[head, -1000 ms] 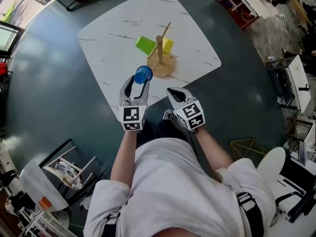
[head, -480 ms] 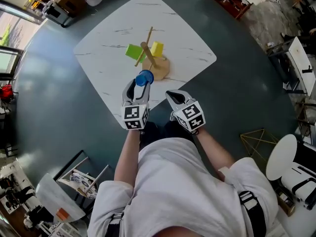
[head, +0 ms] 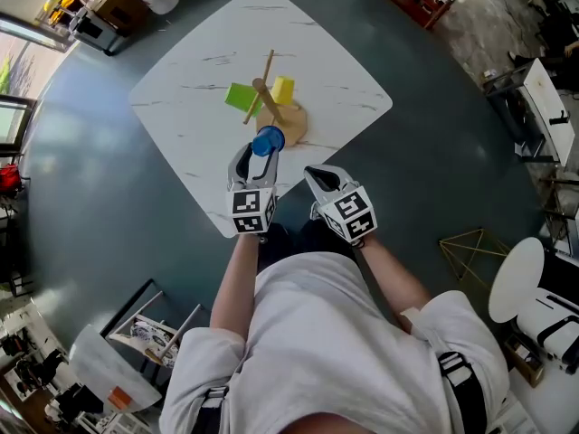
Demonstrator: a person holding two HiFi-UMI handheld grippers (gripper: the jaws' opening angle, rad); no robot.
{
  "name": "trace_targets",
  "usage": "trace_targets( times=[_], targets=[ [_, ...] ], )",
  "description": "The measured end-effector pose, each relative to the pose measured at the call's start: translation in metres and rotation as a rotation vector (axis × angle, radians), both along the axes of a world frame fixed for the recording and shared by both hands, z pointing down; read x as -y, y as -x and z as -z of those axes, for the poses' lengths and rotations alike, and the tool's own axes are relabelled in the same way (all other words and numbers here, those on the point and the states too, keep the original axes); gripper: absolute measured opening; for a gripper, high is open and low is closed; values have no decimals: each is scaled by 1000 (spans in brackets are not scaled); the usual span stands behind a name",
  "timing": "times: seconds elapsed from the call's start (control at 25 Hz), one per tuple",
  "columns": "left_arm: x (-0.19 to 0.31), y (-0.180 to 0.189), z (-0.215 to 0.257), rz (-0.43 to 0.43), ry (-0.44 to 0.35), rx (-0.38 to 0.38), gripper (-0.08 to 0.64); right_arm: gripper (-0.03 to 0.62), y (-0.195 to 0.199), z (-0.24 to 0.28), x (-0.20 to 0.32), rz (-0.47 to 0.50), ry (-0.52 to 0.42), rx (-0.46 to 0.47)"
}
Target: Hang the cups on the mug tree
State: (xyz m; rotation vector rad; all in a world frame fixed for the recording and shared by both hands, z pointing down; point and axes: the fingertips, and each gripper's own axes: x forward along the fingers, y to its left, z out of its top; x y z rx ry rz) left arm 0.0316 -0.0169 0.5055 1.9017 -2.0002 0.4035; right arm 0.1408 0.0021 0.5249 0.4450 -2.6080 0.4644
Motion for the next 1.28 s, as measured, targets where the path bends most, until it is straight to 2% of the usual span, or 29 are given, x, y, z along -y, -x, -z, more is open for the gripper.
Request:
trace_targets(
  times=[0.36,0.6,0.72,0.8,1.28],
  targets=[
    [9,-9,-25,-31,74,-33,216,-2,-14,-5,5,-30,4,-24],
    [12,-7,-34,-10,114,-57,216,-2,-18,-2,8,-39,-1,-22],
    [13,-15,-36,-39,128,-78,220,-2,-20,-2,9,-42,-2,-22],
    [12,-18,-35,-44,127,-81,250,-2,-20,-2,8,-40,-3,-22],
    [-3,-12,-24,-3,101,-76,249,-2,-9,4,0,1,-14,-10]
  ],
)
